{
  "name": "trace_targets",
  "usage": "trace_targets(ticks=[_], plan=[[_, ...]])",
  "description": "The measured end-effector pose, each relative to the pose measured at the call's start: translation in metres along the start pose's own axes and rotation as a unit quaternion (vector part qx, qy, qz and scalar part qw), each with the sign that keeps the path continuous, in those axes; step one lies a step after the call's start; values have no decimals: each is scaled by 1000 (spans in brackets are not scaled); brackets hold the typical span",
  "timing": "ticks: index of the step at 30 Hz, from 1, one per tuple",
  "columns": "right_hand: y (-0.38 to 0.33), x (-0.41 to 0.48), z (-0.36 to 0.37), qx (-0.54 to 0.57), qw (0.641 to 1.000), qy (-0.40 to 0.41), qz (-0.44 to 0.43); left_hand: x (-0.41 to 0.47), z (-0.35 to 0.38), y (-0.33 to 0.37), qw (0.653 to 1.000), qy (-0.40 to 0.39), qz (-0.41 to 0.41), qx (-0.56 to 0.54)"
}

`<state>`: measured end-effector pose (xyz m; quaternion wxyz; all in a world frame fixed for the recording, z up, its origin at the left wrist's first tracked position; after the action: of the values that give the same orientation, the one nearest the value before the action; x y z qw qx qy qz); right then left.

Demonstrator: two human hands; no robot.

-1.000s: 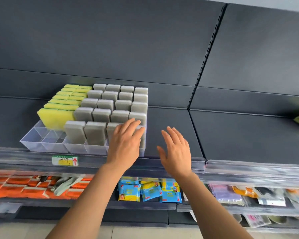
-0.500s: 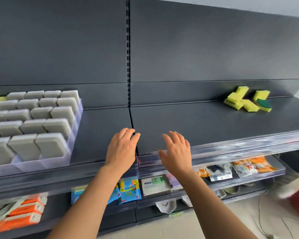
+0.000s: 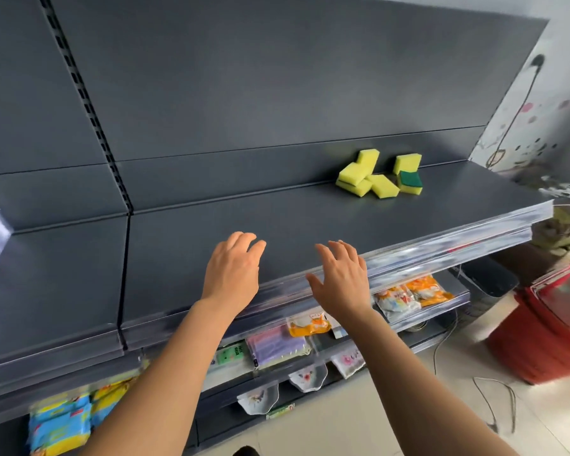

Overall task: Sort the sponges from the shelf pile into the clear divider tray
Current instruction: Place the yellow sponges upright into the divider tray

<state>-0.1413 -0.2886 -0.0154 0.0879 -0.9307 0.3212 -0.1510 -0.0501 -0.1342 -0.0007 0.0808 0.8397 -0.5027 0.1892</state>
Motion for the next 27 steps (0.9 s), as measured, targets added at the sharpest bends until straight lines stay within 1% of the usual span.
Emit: trace_targets(ticks=[9, 15, 24, 27], plan=[[90, 80, 4, -18, 998, -5, 60, 112, 53, 39, 998, -8, 34, -42], [142, 157, 5, -36, 996, -15, 79, 201, 97, 51, 996, -12, 43, -80], [189, 256, 24, -39, 995, -27, 92, 309, 142, 53, 995, -23, 37, -93], [196, 283, 33, -31, 995, -46, 81, 340, 156, 50, 994, -48, 24, -92]])
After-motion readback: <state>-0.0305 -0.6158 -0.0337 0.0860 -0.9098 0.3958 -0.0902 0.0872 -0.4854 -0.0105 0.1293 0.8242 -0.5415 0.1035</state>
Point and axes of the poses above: each hand's wrist, its own x-axis towards the middle knuckle, its own z-axis out of the palm, y = z × x, the point moved 4 cm from there along x, towards the middle knuckle, and after that the axes turned 15 degrees about z, right-handed, at the moved point
